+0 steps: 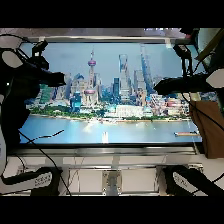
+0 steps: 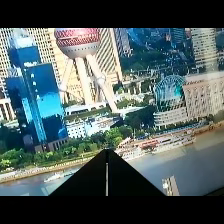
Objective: Fold the clothes and pants, and hang the long-sleeved shirts on hangers.
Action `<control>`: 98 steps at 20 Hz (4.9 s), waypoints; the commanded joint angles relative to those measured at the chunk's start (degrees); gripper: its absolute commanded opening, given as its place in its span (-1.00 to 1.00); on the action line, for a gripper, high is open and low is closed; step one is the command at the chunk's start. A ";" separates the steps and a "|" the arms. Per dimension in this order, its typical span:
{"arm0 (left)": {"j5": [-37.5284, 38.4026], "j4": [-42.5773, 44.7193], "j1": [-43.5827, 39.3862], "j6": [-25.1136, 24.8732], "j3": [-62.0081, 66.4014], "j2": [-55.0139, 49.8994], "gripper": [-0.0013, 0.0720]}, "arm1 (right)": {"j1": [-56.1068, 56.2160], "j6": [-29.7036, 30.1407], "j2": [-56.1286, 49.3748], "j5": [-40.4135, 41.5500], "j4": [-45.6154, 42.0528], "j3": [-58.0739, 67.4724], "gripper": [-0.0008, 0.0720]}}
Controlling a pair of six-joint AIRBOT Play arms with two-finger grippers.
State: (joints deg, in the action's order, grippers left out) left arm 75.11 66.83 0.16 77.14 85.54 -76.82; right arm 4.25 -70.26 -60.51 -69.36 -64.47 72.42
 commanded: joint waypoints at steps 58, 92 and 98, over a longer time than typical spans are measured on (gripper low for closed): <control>-30.40 -2.80 34.01 8.11 0.52 -10.47 -0.90 | 0.00 -1.25 0.04 2.19 0.83 4.07 0.35; -20.20 -19.63 -5.77 6.32 -5.73 -2.29 0.92 | -24.70 0.07 0.04 -14.05 -4.59 -2.29 0.32; -19.41 -18.84 -2.58 2.45 -5.73 -12.46 0.92 | -20.96 0.76 0.02 -6.78 2.64 -13.53 0.33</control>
State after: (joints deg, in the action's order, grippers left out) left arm 54.81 47.42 -4.14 82.67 79.77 -85.21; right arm -18.24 -69.82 -60.51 -79.02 -65.23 63.20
